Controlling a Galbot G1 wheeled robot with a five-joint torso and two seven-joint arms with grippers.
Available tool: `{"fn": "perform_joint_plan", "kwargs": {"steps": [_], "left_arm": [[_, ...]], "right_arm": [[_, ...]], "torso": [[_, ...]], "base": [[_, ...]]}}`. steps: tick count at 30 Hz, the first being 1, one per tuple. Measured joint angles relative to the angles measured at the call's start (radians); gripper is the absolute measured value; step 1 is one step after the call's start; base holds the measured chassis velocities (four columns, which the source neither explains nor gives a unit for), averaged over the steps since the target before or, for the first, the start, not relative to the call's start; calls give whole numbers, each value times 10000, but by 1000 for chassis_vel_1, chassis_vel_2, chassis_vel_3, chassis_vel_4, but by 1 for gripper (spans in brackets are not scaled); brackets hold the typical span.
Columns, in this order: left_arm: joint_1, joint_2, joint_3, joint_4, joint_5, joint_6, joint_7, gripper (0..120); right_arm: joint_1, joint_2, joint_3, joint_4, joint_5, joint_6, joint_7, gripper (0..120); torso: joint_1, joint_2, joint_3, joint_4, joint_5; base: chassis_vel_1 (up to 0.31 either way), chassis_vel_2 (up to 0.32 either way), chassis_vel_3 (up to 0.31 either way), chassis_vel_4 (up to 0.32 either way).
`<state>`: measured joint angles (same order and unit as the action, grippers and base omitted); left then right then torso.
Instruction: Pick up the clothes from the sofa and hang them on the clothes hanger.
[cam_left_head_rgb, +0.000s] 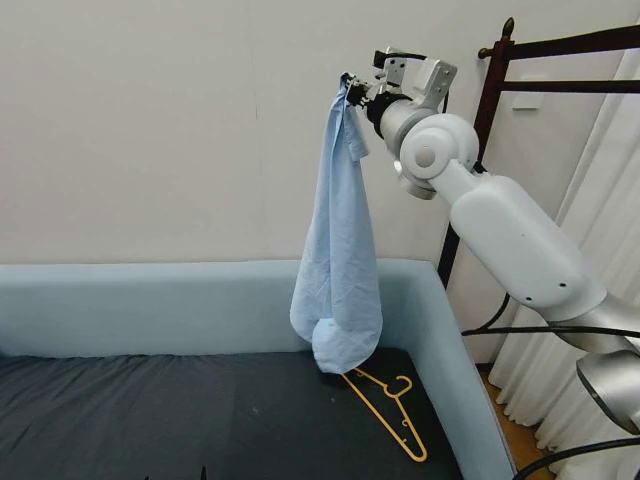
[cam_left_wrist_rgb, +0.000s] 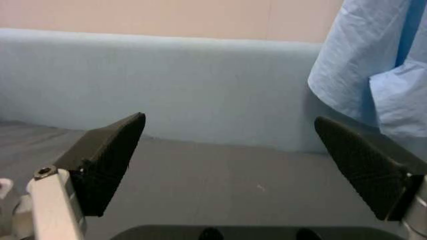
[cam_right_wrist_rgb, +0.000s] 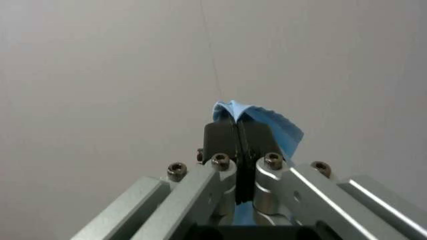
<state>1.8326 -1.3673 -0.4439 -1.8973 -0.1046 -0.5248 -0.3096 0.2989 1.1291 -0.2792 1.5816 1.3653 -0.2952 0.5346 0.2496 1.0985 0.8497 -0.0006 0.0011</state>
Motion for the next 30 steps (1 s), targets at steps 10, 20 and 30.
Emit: {"fn": "perform_joint_plan", "kwargs": {"steps": [10, 20, 30], "left_arm": [[71, 34, -112, 225, -214, -311, -55, 100], [-233, 128, -60, 537, -400, -339, -92, 100], [-258, 153, 9, 653, -362, -208, -56, 100]], "right_arm": [[865, 2023, -658, -2969, -1196, 365, -349, 0], [1118, 2678, -549, -5393, -2003, 794, -814, 0], [262, 1522, -327, -2388, -1186, 605, 85, 0]], "torso": [[1, -1, 2, 10, -5], [2, -1, 2, 1, -1], [1, -1, 1, 5, 1]], "base": [[0, 0, 0, 0], [0, 0, 0, 0], [0, 0, 0, 0]]}}
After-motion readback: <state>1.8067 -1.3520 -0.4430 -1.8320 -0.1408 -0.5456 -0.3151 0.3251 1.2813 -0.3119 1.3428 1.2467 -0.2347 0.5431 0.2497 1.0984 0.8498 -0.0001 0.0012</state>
